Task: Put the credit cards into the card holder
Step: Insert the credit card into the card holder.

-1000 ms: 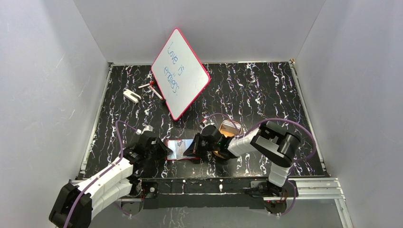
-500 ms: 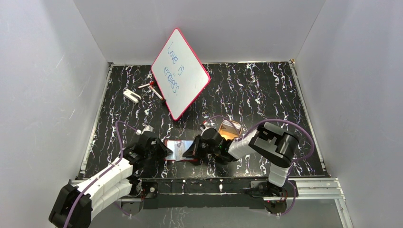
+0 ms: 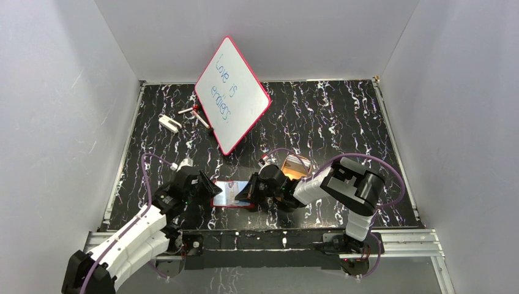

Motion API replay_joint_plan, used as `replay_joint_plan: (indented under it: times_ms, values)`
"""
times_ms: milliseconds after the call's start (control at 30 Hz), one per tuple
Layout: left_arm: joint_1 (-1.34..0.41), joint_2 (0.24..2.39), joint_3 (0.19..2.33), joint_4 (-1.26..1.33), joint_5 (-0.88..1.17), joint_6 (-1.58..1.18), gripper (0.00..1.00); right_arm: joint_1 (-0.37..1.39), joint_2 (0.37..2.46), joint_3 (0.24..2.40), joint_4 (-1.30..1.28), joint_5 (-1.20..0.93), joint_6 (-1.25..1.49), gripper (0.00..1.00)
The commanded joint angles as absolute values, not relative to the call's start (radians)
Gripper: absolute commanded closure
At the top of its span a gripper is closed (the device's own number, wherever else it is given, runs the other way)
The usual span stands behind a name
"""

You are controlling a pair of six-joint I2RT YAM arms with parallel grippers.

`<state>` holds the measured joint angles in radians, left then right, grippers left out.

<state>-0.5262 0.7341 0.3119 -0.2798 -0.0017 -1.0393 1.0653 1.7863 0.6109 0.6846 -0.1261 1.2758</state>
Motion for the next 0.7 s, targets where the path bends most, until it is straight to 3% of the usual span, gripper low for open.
replay_joint_plan:
  times_ms: [0,133,467,667]
  values:
    - [-0.522,0.702,0.364,-0.371,-0.057,-1.02,0.62,1.068,1.81,0.632,0.681,-0.11,1.256,1.0]
    - [-0.521,0.725,0.369,-0.407,-0.134,-1.023,0.57,1.068,1.812,0.632,0.677,-0.111,1.256,1.0]
    - [-0.522,0.891,0.362,-0.347,-0.142,-1.025,0.56,1.067,1.798,0.62,0.682,-0.116,1.255,1.0]
    - [-0.522,0.912,0.313,-0.255,-0.012,-1.02,0.71,1.068,1.781,0.591,0.709,-0.108,1.261,1.0]
